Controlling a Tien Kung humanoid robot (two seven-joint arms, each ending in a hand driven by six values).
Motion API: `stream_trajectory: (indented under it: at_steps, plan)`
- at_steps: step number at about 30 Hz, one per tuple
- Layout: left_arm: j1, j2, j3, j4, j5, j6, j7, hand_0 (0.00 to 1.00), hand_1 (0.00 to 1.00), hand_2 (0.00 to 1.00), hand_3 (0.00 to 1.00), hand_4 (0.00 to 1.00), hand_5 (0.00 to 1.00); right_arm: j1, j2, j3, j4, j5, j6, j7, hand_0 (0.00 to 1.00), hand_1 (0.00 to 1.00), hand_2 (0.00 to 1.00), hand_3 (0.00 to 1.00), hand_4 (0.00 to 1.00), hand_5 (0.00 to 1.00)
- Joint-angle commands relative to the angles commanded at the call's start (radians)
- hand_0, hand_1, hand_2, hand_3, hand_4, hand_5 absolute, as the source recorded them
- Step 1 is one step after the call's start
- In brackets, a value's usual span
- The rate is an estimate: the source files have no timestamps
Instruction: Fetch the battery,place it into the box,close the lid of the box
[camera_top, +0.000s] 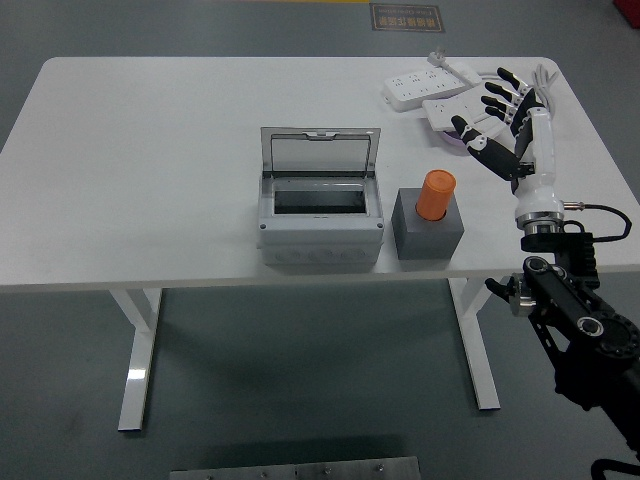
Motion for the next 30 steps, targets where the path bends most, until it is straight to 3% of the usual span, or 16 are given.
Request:
stream_trajectory:
  at_steps: [13,14,17,30]
  plan:
    - [-0.007,0.001,-0.010,0.000,0.020,-0.004,0.009,0.662,0.709,0.643,0.625,0.691,0.278,0.023,0.037,-0.063,-0.125,0.011,-0.002,0.011,0.665,0.619,0.643,0.691,0.902,0.173]
    - [-0.008,0.002,-0.012,0.000,0.023,-0.004,0.010,0.663,0.710,0.643,0.625,0.691,0.277,0.025,0.038,-0.068,-0.135,0.010,0.001,0.007,0.718,0.676,0.693,0.715,0.899,0.186]
    - [-0.009,0.002,-0.014,-0.001,0.028,-0.005,0.011,0.663,0.710,0.643,0.625,0.691,0.277,0.032,0.042,-0.081,-0.156,0.006,0.006,-0.002,0.718,0.676,0.693,0.715,0.899,0.186]
    - [-0.014,0.001,-0.024,-0.001,0.048,-0.006,0.019,0.663,0.711,0.641,0.624,0.691,0.277,0.060,0.049,-0.164,-0.205,-0.005,0.016,-0.034,0.770,0.737,0.724,0.742,0.892,0.184]
